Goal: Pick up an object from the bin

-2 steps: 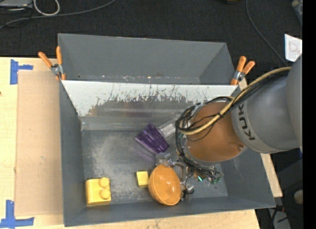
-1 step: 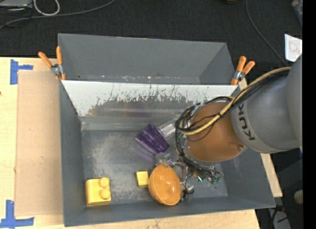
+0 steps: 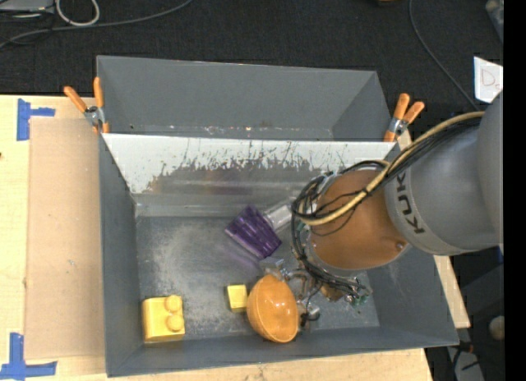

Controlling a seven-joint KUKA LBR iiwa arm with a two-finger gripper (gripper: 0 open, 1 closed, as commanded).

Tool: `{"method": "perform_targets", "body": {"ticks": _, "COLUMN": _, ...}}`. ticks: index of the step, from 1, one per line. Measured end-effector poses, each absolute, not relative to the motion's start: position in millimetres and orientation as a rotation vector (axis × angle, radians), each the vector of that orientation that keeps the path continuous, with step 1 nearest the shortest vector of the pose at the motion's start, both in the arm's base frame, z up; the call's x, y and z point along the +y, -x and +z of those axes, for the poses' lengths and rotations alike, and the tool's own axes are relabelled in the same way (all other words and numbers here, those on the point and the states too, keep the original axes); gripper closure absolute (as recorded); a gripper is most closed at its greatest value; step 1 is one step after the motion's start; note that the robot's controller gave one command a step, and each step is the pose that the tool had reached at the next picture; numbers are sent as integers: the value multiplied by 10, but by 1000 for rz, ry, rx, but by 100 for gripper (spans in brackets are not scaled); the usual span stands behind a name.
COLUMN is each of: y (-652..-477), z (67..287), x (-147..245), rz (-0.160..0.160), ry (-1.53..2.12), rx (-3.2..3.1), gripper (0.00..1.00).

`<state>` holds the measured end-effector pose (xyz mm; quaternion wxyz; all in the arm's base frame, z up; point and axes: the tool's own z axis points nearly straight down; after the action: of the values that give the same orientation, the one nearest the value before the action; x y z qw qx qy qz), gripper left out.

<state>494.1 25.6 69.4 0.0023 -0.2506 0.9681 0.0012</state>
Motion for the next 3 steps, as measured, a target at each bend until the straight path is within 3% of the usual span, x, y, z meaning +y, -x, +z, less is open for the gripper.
{"method": "perform_targets", "body": {"ticks": 1, "y": -4941, "z": 695, "x": 258, "rz": 4, "ry": 788, "rx": 3036, "gripper": 0}}
{"method": "perform_targets", "body": {"ticks": 2, "y": -4941, "z": 694, "x": 258, "rz": 4, "ry": 789, "rx": 3036, "gripper": 0}}
{"method": "perform_targets", "body": {"ticks": 3, "y": -4940, "z": 694, "x": 257, "rz": 4, "ry": 791, "rx": 3036, "gripper": 100}}
